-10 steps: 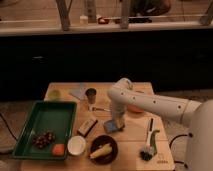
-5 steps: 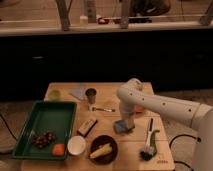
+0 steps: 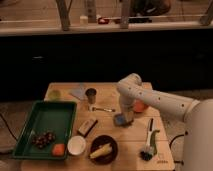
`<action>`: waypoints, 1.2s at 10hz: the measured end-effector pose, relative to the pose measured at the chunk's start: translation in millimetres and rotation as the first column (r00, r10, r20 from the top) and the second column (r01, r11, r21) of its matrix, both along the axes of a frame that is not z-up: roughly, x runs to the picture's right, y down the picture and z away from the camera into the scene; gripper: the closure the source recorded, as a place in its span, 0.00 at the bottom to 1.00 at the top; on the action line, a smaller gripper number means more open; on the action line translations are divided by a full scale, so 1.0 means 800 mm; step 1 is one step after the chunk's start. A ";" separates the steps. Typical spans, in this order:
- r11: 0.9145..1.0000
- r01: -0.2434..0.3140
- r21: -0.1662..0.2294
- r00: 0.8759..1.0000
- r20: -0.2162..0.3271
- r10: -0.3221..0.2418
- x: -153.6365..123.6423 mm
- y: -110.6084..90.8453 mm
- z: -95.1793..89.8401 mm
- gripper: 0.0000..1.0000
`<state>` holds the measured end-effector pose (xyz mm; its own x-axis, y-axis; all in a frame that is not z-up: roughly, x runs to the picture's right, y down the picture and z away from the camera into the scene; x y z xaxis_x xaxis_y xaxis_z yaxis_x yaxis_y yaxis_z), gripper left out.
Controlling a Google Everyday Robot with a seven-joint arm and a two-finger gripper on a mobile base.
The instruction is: Wipe table surface with sponge
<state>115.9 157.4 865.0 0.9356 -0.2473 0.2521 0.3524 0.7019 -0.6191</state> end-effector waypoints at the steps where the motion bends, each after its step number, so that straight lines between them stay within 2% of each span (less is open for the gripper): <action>1: 1.000 -0.005 0.005 1.000 0.030 0.004 -0.015 -0.003 0.000 1.00; 3: 1.000 0.008 0.005 0.994 0.106 -0.009 -0.054 -0.001 -0.004 1.00; 5: 0.999 0.044 -0.015 0.987 0.155 -0.041 -0.069 0.023 -0.017 1.00; 6: 0.998 0.053 -0.027 0.986 0.161 -0.048 -0.068 0.036 -0.023 1.00; 8: 0.998 0.044 -0.046 0.988 0.149 -0.037 -0.046 0.053 -0.034 1.00; 9: 0.998 0.034 -0.052 0.991 0.129 -0.027 -0.024 0.057 -0.038 1.00; 12: 0.999 -0.012 -0.047 0.999 0.052 0.015 0.028 0.050 -0.035 1.00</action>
<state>138.4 197.6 837.2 0.9240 -0.2214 0.3119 0.3758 0.6775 -0.6323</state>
